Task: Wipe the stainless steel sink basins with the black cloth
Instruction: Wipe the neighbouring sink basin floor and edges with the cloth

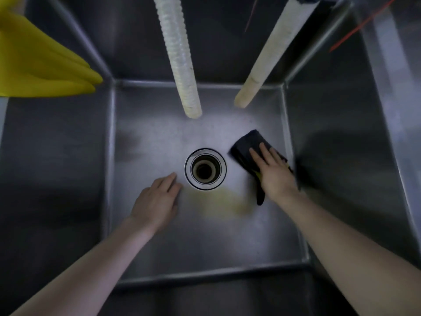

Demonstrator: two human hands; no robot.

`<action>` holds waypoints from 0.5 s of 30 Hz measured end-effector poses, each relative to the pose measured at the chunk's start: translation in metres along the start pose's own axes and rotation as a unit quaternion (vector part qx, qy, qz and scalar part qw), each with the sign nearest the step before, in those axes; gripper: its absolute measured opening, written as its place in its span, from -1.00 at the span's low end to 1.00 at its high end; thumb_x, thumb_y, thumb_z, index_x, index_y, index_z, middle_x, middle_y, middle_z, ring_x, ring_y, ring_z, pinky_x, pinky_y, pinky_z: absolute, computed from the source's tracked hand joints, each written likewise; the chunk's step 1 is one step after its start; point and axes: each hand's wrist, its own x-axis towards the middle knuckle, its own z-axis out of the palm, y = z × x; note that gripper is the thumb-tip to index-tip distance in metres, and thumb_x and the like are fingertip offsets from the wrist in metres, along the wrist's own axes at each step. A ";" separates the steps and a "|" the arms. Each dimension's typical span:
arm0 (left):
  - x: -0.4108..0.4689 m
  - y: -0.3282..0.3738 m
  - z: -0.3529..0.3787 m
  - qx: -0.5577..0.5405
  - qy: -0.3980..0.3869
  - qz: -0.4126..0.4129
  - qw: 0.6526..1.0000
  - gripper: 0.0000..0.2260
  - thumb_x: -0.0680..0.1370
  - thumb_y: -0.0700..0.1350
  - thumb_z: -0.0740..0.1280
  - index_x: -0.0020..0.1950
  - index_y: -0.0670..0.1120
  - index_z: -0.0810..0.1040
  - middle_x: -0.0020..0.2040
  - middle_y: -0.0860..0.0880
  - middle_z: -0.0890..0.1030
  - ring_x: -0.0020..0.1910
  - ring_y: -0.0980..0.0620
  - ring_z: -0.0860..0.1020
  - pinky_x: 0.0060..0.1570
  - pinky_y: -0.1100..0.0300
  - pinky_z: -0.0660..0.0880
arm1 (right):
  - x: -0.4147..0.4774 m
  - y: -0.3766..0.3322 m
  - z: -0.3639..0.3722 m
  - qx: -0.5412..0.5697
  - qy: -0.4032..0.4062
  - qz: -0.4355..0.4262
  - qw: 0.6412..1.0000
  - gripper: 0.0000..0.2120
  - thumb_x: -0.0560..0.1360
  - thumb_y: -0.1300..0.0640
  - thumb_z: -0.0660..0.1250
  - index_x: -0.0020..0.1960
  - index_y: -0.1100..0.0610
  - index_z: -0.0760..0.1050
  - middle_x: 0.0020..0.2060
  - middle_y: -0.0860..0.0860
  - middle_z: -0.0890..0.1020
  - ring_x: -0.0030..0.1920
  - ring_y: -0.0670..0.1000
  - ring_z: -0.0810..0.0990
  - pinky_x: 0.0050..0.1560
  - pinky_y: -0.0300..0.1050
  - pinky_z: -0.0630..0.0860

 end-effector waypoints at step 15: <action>-0.049 -0.012 -0.001 0.035 -0.098 0.001 0.995 -0.51 0.51 -0.10 0.23 0.44 -0.04 0.25 0.51 -0.07 0.13 0.42 -0.13 0.21 0.24 -0.02 0.38 | -0.121 -0.014 0.051 -0.209 -0.101 -0.401 0.886 -0.14 0.22 0.02 0.49 0.47 -0.12 0.23 0.45 -0.05 0.34 0.40 0.15 0.36 0.15 0.24 0.50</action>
